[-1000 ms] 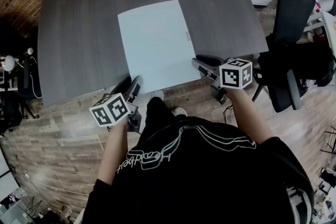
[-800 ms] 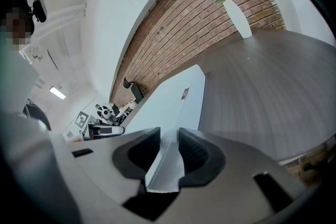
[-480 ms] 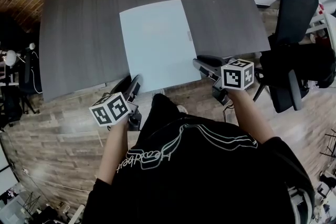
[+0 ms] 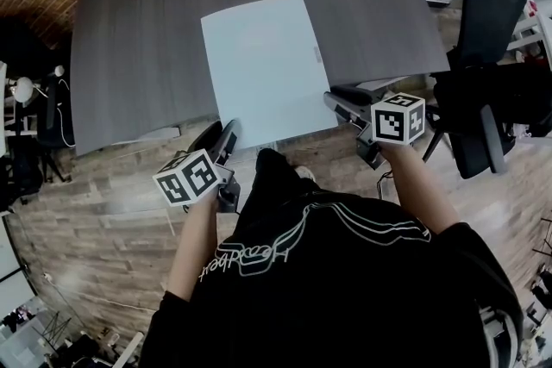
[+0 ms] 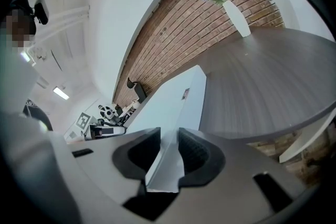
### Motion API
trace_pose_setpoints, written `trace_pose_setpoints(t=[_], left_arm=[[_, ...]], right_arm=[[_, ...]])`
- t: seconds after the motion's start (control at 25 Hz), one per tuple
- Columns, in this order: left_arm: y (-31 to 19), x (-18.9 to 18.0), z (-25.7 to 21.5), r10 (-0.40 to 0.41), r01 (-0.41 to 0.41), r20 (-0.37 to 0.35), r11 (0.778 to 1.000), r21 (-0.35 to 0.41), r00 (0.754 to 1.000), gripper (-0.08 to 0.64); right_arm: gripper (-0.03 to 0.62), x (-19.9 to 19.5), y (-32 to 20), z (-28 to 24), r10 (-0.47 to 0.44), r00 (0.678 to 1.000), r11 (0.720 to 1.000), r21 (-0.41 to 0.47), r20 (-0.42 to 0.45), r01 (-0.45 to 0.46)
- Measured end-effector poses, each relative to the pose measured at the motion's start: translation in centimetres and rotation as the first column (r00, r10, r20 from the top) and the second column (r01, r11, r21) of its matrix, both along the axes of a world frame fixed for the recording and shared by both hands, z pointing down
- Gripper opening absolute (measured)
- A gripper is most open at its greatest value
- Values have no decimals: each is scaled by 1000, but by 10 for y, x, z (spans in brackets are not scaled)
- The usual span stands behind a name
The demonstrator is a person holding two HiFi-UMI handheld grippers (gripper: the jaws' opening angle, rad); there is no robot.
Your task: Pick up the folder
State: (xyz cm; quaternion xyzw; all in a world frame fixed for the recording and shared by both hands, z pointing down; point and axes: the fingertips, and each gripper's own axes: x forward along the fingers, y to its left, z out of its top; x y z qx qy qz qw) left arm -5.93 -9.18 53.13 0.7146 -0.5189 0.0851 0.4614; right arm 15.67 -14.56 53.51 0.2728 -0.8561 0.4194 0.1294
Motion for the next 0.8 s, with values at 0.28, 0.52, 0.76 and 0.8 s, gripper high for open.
trace_pose_setpoints(t=[0.28, 0.52, 0.76, 0.8], left_arm=[[9, -4, 0, -2, 5, -73, 999, 40, 997, 235], [18, 9, 3, 74, -65, -200, 997, 51, 977, 330], [22, 23, 16, 230, -220, -200, 973, 69, 952, 364], [22, 23, 18, 239, -229, -205, 971, 72, 949, 367]], right_arm=[[179, -3, 12, -6, -59, 997, 998, 16, 45, 58], [249, -3, 33, 1, -66, 983, 997, -35, 169, 72], [285, -5, 39, 16, -83, 974, 992, -73, 212, 100], [287, -5, 39, 19, -80, 974, 992, -79, 214, 99]])
